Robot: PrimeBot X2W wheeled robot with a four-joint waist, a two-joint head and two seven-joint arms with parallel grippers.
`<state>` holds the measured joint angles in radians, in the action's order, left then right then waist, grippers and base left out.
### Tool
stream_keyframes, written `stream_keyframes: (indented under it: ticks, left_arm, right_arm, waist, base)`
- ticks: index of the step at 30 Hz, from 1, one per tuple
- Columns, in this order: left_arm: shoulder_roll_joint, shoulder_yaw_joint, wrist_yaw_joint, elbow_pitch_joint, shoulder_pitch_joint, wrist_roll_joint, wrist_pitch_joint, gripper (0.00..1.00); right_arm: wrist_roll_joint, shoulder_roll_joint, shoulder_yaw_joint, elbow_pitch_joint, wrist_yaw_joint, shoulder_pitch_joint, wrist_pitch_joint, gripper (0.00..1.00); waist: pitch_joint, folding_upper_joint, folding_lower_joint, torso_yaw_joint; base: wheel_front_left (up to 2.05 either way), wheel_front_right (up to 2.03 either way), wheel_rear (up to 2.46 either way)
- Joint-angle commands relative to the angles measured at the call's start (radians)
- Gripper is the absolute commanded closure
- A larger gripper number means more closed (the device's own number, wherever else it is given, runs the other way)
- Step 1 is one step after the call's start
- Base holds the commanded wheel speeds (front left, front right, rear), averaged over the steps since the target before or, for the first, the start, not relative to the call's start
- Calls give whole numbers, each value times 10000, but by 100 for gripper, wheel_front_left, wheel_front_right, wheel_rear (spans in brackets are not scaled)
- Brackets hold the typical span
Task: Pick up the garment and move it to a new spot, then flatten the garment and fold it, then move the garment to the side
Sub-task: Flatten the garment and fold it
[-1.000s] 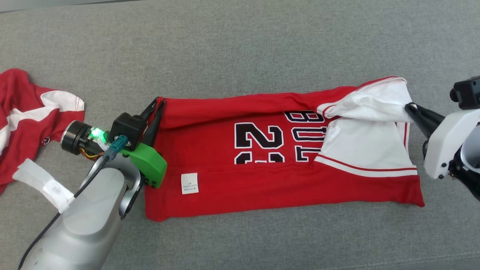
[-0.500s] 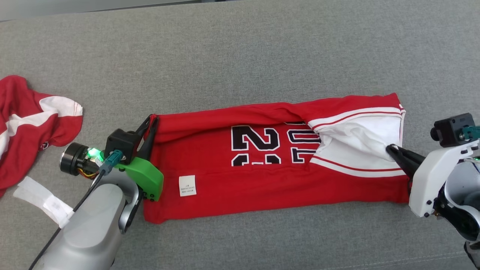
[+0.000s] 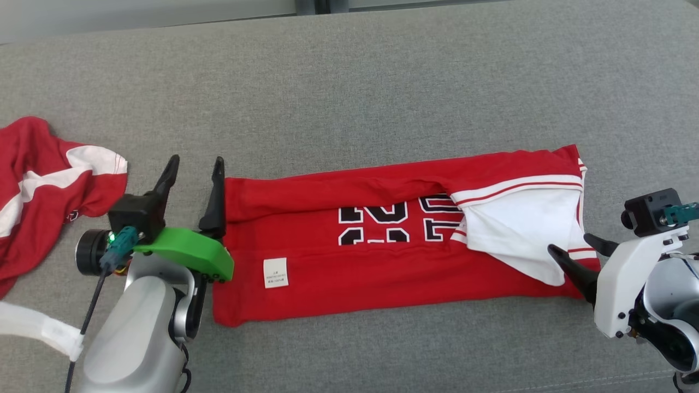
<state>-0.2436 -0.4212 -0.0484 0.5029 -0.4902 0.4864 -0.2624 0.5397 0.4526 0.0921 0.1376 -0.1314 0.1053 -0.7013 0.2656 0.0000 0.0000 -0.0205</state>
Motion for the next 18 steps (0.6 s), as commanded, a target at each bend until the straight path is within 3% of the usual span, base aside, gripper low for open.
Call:
stream_keyframes:
  ticks: [1, 8, 12, 18]
  left_arm:
    - [138, 477, 72, -444, 433, 27, -28, 0]
    - [1211, 2711, 706, -2317, 1871, -377, -27, 0]
    - [1767, 3967, 1170, -3235, 2771, -679, -26, 0]
    - [1917, 4494, 1469, -3877, 3409, -1227, -28, 0]
  right_arm:
    - [-56, -134, -132, 119, 15, -87, 152, 0]
    - [-340, -680, -771, -77, 15, 299, 838, 0]
    - [-866, -1551, -1584, -1086, 13, 905, 956, 0]
    - [-2028, -2258, -2185, -2561, 10, 1502, 957, 0]
  waist:
    - [-107, 0, 0, 31]
    - [-449, 0, 0, 42]
    - [-653, 0, 0, -37]
    - [-741, 0, 0, 142]
  base:
    - [0, 0, 0]
    - [0, 0, 0]
    - [0, 0, 0]
    - [0, 0, 0]
